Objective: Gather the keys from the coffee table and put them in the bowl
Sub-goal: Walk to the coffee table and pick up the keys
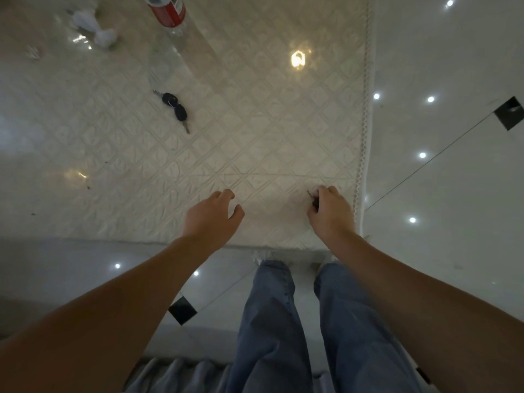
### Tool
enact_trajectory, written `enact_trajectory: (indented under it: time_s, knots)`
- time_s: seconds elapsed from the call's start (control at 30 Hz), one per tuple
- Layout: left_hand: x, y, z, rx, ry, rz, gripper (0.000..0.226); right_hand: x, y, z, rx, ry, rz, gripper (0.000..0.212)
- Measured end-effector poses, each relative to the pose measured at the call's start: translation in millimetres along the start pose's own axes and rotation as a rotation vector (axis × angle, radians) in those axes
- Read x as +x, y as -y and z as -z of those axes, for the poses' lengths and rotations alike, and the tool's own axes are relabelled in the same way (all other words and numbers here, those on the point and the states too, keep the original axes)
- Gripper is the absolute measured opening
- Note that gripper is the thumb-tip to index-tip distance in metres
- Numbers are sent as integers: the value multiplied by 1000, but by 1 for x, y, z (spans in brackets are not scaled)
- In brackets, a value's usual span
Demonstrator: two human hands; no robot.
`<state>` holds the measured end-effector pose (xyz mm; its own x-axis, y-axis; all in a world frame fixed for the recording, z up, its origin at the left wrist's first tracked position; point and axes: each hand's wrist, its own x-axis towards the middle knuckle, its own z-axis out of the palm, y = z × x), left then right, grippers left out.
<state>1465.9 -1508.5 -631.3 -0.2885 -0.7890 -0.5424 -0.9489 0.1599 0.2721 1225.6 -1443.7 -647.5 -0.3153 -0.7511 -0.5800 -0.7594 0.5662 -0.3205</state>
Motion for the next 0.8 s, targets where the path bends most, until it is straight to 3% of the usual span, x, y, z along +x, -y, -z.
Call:
enact_trajectory:
  time_s: [0.3, 0.43, 0.53, 0.8]
  knots:
    - [32, 21, 30, 200, -21, -215, 41, 30, 45, 8, 100, -25, 152, 9]
    - [59, 34, 46, 248, -60, -190, 46, 54, 67, 10, 78, -9, 138, 20]
    - [81, 42, 57, 295, -91, -170, 53, 72, 76, 3, 29, 94, 63, 26]
    - [136, 64, 84, 409, -131, -132, 72, 80, 73, -3, -13, 140, 72, 25]
